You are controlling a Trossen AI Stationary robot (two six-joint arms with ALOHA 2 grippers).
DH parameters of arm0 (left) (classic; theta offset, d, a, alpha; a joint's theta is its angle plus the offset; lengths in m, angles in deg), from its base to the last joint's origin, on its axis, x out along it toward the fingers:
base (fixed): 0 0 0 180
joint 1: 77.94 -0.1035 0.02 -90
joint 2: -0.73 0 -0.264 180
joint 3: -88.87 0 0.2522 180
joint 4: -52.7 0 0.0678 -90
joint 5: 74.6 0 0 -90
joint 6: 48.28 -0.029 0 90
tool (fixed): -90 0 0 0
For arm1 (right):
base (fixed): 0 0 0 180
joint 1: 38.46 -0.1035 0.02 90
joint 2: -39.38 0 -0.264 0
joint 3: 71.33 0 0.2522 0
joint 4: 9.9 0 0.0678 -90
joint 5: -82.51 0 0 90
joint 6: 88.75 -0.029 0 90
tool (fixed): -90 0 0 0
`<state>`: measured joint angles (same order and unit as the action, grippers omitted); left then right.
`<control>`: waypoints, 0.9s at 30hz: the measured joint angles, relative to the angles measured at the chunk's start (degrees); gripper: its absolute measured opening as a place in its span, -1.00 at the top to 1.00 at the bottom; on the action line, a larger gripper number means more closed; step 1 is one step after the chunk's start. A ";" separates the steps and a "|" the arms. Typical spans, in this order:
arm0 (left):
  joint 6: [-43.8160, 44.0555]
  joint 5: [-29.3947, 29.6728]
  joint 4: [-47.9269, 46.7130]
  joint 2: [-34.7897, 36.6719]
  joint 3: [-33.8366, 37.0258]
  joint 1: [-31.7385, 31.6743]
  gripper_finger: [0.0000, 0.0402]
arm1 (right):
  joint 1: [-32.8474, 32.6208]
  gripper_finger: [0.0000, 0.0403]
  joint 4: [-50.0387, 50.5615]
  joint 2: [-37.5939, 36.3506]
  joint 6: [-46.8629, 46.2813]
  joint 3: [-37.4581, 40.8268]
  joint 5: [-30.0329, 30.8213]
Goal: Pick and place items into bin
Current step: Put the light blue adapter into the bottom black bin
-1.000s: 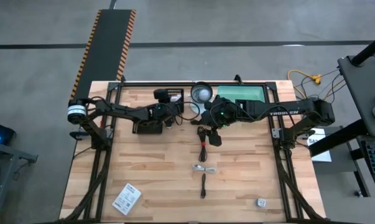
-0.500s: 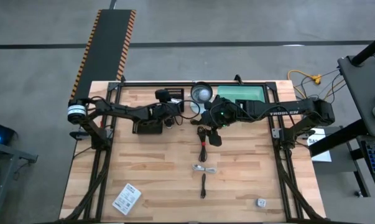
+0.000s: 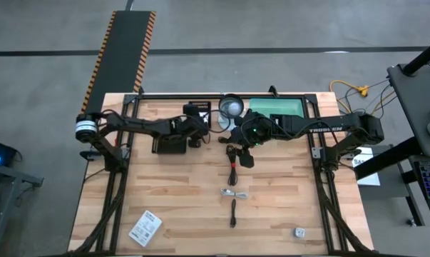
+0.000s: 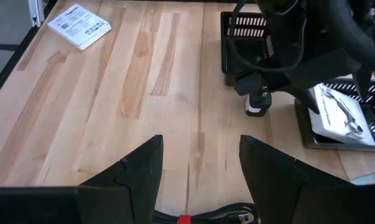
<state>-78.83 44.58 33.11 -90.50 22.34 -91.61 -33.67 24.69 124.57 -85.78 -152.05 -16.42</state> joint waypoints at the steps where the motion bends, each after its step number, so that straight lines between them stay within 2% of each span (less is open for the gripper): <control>1: 0.00 -1.17 -0.09 0.09 -0.15 -0.45 -0.01 | 0.01 0.01 0.00 0.00 -0.03 0.00 0.00; 10: 0.24 -4.47 -2.64 2.06 -1.15 -2.39 -0.01 | -0.02 0.01 1.06 0.00 -2.63 0.00 -0.01; 12: 0.26 -10.40 -2.86 3.57 -1.12 -2.41 -0.01 | -0.02 0.01 1.68 0.00 -2.64 0.00 0.00; 17: 1.99 -31.95 -3.72 8.47 -0.78 -2.36 -0.01 | -0.02 0.01 2.65 0.00 -4.52 0.00 -0.02; 21: 3.29 -46.77 -4.03 12.17 -0.40 -2.08 -0.01 | -0.02 0.01 3.08 -0.03 -7.24 0.00 -0.02; 24: 3.38 -53.80 -4.23 14.50 -0.05 -1.74 -0.01 | -0.02 0.01 3.37 -0.27 -11.97 0.00 -0.01; 27: 3.29 -56.38 -4.65 16.51 0.99 -1.46 -0.01 | -0.37 0.01 5.36 -0.37 -16.33 -0.36 0.02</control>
<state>-75.54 -11.80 28.46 -73.99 23.34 -93.06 -34.03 30.05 124.20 -102.11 -152.41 -16.40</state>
